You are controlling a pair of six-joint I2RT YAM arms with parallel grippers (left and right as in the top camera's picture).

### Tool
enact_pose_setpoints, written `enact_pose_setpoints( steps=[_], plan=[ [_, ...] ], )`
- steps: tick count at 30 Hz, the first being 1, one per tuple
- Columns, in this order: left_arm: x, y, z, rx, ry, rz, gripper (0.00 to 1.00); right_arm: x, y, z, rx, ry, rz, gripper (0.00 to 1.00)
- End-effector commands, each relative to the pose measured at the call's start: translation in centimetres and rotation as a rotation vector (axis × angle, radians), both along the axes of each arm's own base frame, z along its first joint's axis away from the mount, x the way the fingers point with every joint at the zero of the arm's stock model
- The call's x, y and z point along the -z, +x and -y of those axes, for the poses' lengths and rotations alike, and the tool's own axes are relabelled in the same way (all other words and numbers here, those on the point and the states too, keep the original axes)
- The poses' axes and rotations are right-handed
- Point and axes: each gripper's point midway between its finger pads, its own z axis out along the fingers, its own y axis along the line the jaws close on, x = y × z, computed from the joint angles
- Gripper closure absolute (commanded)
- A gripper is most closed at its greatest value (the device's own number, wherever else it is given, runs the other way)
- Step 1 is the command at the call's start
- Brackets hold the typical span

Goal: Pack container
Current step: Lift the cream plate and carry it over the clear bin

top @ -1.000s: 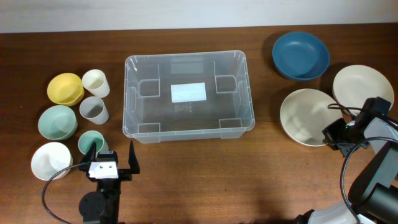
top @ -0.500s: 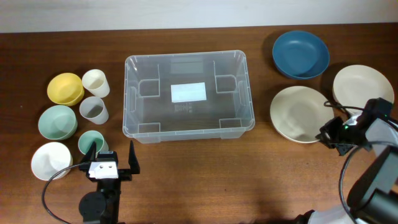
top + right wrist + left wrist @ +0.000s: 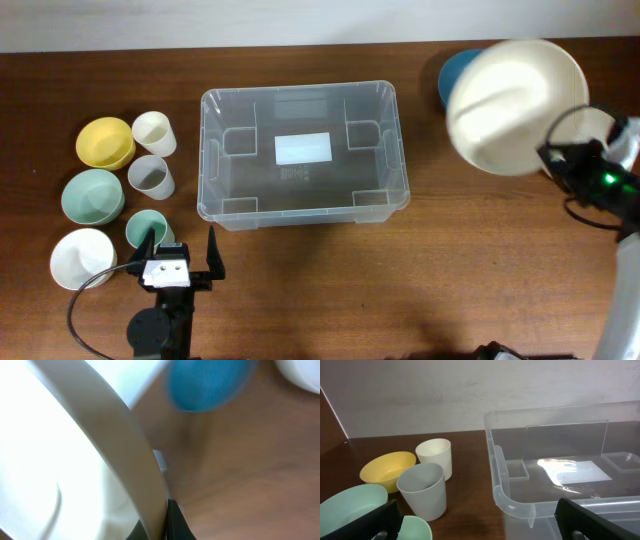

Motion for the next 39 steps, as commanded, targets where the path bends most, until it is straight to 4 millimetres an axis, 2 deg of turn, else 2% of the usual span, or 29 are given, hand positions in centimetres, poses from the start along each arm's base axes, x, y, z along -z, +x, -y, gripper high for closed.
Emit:
enact_pose_setpoints(
  steps=[1,4,9,12,16,21,29,32,37,39],
  plan=[
    [0.1,0.0,0.1,0.008,-0.007,0.000,0.01,-4.6,0.4,-6.7,-0.143,0.007,0.113,0.96],
    [0.1,0.0,0.1,0.008,-0.007,0.000,0.01,-5.0,1.9,-11.2,-0.172,-0.041,0.128,0.96],
    [0.1,0.0,0.1,0.008,-0.007,0.000,0.01,-3.1,4.8,-20.1,-0.239,-0.119,0.137,0.96],
    [0.1,0.0,0.1,0.008,-0.007,0.000,0.01,-0.1,6.4,-24.4,-0.249,-0.158,0.104,0.96],
    [0.1,0.0,0.1,0.008,-0.007,0.000,0.01,4.2,8.0,-27.5,-0.270,-0.160,0.036,0.96],
    [0.1,0.0,0.1,0.008,-0.007,0.000,0.01,8.1,8.7,-30.3,-0.341,-0.136,-0.019,0.96],
    [0.1,0.0,0.1,0.008,-0.007,0.000,0.01,12.9,9.2,-30.8,-0.353,-0.161,-0.108,0.96],
    [0.1,0.0,0.1,0.008,-0.007,0.000,0.01,14.6,8.9,-31.9,-0.377,-0.170,-0.135,0.96],
    [0.1,0.0,0.1,0.008,-0.007,0.000,0.01,15.7,8.4,-33.5,-0.410,-0.175,-0.139,0.95],
    [0.1,0.0,0.1,0.008,-0.007,0.000,0.01,15.9,8.3,-33.8,-0.416,-0.176,-0.141,0.92]
  ],
)
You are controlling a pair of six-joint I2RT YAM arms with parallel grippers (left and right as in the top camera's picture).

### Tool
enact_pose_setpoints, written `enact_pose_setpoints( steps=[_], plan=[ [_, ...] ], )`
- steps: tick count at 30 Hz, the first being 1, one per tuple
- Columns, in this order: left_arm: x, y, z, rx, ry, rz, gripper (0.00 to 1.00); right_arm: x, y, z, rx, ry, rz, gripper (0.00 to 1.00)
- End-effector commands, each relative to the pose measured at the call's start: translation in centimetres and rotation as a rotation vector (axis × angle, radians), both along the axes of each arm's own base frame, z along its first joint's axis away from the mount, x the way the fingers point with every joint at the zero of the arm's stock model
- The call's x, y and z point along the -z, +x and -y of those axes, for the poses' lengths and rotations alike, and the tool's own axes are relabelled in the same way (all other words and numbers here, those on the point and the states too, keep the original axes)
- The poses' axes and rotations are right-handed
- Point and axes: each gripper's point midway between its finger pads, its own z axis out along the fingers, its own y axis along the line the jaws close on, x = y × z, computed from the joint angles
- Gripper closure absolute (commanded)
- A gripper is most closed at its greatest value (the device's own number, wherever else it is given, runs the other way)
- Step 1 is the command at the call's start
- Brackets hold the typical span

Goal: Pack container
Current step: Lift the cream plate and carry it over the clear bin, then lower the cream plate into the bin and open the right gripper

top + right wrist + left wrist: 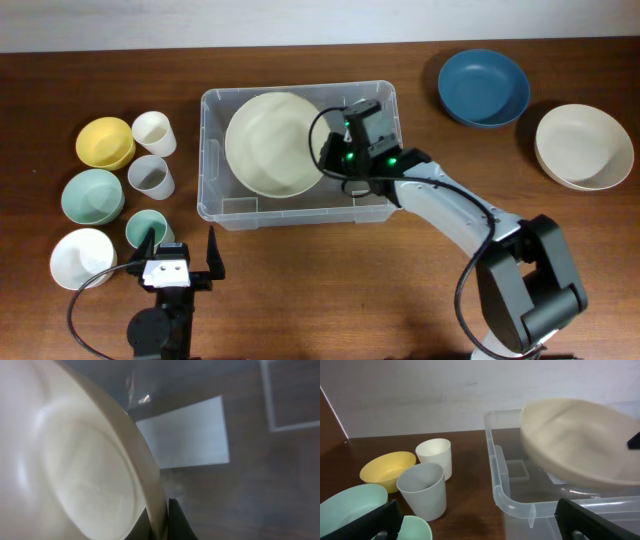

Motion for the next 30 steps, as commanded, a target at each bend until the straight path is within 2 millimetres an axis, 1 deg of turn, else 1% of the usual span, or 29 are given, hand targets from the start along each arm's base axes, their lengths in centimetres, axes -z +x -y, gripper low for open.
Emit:
enact_pose_setpoints(
  steps=[1,9,13,17,21,23,24,25,27,28,29,30],
  plan=[
    [0.1,0.0,0.1,0.008,-0.007,0.000,0.00,-0.5,-0.1,-1.2,-0.015,0.013,0.014,0.87],
    [0.1,0.0,0.1,0.008,-0.007,0.000,0.00,0.7,-1.0,-2.4,-0.045,0.000,-0.011,0.84],
    [0.1,0.0,0.1,0.008,-0.007,0.000,0.01,0.7,-1.1,-2.5,-0.049,0.003,-0.012,0.84],
    [0.1,0.0,0.1,0.008,-0.007,0.000,0.01,0.3,-0.6,-2.0,-0.048,-0.001,0.006,0.85],
    [0.1,0.0,0.1,0.008,-0.007,0.000,0.01,-1.6,1.2,-0.5,-0.044,-0.032,0.077,0.84],
    [0.1,0.0,0.1,0.008,-0.007,0.000,0.01,-2.6,2.5,1.3,0.011,-0.057,0.079,0.82],
    [0.1,0.0,0.1,0.008,-0.007,0.000,0.01,-2.7,2.9,2.2,0.037,-0.074,0.074,0.82],
    [0.1,0.0,0.1,0.008,-0.007,0.000,0.01,-2.6,3.4,3.6,0.068,-0.102,0.067,0.81],
    [0.1,0.0,0.1,0.008,-0.007,0.000,0.01,-2.2,3.6,5.2,0.072,-0.143,0.061,0.81],
    [0.1,0.0,0.1,0.008,-0.007,0.000,0.01,-1.7,3.6,5.9,0.074,-0.159,0.042,0.81],
    [0.1,0.0,0.1,0.008,-0.007,0.000,0.00,-1.3,3.5,6.3,0.073,-0.171,0.028,0.82],
    [0.1,0.0,0.1,0.008,-0.007,0.000,0.01,-0.5,3.3,6.7,0.076,-0.187,0.006,0.87]
  ],
)
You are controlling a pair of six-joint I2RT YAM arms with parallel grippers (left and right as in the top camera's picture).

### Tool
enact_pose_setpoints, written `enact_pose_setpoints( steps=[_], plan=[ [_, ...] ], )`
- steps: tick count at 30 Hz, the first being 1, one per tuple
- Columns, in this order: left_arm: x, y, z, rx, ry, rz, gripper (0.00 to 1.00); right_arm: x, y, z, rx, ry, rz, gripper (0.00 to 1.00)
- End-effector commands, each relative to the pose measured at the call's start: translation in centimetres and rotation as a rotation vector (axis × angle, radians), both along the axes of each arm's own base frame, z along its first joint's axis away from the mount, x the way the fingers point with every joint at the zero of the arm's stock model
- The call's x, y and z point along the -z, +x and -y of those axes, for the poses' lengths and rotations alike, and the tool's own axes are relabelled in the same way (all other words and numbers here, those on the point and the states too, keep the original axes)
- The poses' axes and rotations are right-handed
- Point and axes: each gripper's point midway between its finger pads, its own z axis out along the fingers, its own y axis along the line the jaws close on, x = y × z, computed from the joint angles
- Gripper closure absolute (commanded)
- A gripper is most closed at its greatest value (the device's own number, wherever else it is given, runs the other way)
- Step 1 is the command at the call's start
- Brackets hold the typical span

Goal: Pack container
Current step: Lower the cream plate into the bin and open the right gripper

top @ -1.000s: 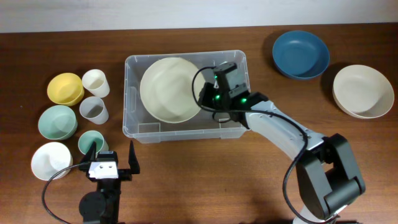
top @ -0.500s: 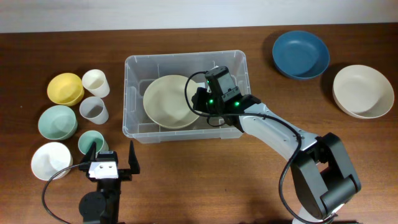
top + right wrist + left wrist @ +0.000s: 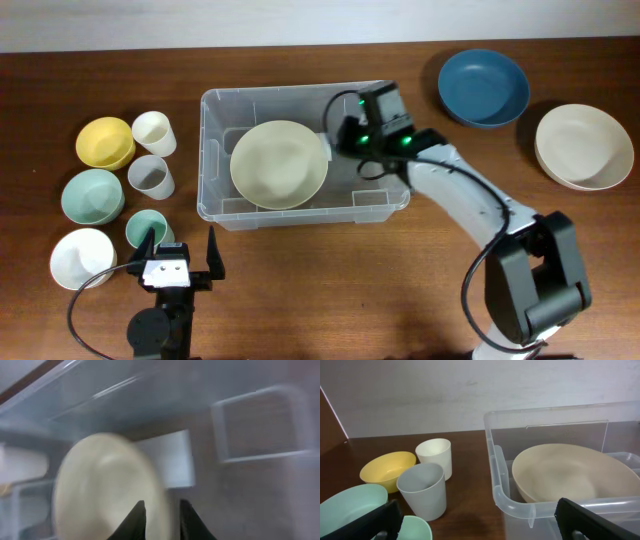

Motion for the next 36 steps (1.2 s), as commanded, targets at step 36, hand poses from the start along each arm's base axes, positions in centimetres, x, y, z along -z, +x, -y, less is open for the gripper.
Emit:
enact_pose_setpoints(
  steps=[36],
  plan=[
    [0.1,0.0,0.1,0.008,-0.007,0.000,0.01,8.3,-2.0,-4.3,-0.136,-0.124,-0.094,0.96]
  ],
)
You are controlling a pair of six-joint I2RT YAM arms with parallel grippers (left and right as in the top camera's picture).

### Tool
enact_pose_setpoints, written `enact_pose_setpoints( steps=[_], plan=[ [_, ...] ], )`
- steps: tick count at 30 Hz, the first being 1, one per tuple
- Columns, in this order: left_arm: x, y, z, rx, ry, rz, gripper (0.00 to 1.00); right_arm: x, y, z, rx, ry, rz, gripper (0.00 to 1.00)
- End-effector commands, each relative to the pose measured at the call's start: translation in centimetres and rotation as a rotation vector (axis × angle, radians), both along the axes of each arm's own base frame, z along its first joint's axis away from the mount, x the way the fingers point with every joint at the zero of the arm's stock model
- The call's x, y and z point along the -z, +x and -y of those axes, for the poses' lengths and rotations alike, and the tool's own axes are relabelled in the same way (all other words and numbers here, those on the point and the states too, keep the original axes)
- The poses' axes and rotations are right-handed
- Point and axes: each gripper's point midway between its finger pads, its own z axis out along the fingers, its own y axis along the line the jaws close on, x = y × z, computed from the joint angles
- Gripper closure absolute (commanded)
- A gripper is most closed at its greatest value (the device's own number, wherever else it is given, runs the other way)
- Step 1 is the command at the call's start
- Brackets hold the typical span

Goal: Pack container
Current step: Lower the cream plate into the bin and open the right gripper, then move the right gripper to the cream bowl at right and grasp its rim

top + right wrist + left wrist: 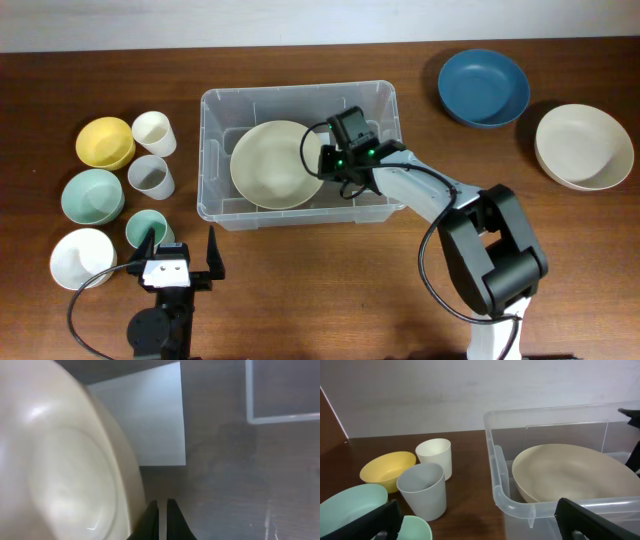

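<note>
A clear plastic container point(300, 92) stands mid-table. A large cream bowl point(275, 165) lies flat in its left half, also visible in the left wrist view point(565, 472) and the right wrist view point(60, 475). My right gripper point(333, 162) is inside the container, just right of the bowl's rim. Its fingers point(162, 512) are shut with nothing between them, and the rim lies beside them. My left gripper point(180, 258) rests open near the table's front left, with its fingers at the edges of its own view point(479, 522).
On the right stand a blue bowl point(484, 87) and a second cream bowl point(584, 146). On the left are a yellow bowl point(105, 141), a cream cup point(154, 132), a grey cup point(150, 176), a mint bowl point(92, 195), a mint cup point(145, 230) and a white bowl point(82, 258).
My right gripper was open at the container's back right, off the bowl. Now it is shut, further left and lower, beside the bowl's right rim. The bowl and the left arm are unmoved.
My right gripper held the cream bowl by its rim at the far right of the table. Then it held the bowl tilted over the container. Then the bowl lay flat in the container with the gripper open. Now the gripper is shut beside it.
</note>
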Motion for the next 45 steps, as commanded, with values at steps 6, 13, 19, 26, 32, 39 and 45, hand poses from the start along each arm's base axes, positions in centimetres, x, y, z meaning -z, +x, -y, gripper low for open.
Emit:
enact_pose_setpoints(
  steps=[6,13,19,26,32,39,45],
  plan=[
    [0.1,0.0,0.1,0.008,-0.007,0.000,0.01,-0.6,0.2,-1.4,-0.084,0.028,0.034,0.96],
    [0.1,0.0,0.1,0.008,-0.007,0.000,0.00,-1.0,0.2,-2.0,-0.110,0.048,0.035,0.96],
    [0.1,0.0,0.1,0.008,-0.007,0.000,0.01,-1.5,-0.2,-3.0,-0.176,0.087,0.034,0.96],
    [0.1,0.0,0.1,0.008,-0.007,0.000,0.00,-2.2,-0.3,-3.0,-0.179,0.075,0.013,0.96],
    [0.1,0.0,0.1,0.008,-0.007,0.000,0.01,-4.0,0.4,-2.2,-0.160,0.036,0.016,0.96],
    [0.1,0.0,0.1,0.008,-0.007,0.000,0.01,-11.0,2.7,1.5,-0.085,-0.108,0.104,0.89],
    [0.1,0.0,0.1,0.008,-0.007,0.000,0.01,-23.5,4.7,8.6,0.088,-0.145,0.219,0.17]
  ],
)
